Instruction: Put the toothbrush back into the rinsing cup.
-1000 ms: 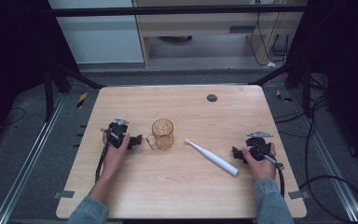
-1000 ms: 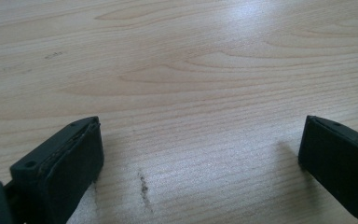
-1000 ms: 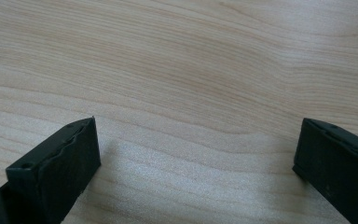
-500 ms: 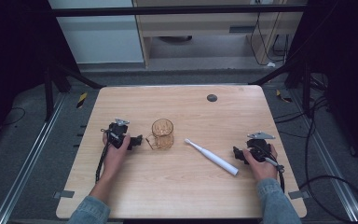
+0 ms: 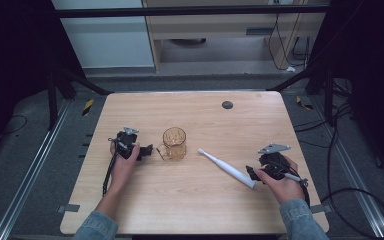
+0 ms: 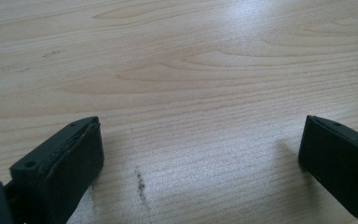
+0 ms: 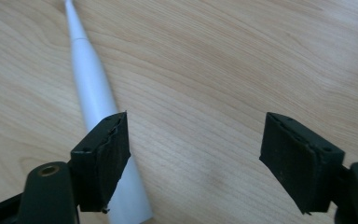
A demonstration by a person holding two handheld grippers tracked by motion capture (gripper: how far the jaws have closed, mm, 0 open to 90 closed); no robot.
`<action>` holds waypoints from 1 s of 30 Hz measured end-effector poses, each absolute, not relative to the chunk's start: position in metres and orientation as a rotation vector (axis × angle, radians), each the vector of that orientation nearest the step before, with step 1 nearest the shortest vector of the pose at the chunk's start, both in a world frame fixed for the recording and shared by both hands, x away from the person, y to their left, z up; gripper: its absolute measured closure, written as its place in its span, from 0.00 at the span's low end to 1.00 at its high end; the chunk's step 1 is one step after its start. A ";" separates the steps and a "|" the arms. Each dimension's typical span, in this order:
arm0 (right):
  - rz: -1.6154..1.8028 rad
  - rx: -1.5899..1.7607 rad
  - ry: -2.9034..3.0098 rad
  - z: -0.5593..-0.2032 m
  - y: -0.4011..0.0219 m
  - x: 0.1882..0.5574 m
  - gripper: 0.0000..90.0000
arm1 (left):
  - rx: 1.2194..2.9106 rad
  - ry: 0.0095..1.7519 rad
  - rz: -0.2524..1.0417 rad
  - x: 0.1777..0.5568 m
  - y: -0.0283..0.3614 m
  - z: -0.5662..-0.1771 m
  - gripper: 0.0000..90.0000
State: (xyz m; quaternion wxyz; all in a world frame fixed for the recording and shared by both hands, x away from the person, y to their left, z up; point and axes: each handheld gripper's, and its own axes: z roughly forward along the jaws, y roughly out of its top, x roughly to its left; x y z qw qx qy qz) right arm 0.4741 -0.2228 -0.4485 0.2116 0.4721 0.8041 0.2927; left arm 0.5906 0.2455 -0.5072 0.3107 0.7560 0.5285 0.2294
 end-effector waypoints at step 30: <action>0.643 1.127 2.546 -0.428 -0.157 0.515 0.48 | 1.997 1.395 0.606 0.591 0.246 -0.507 0.00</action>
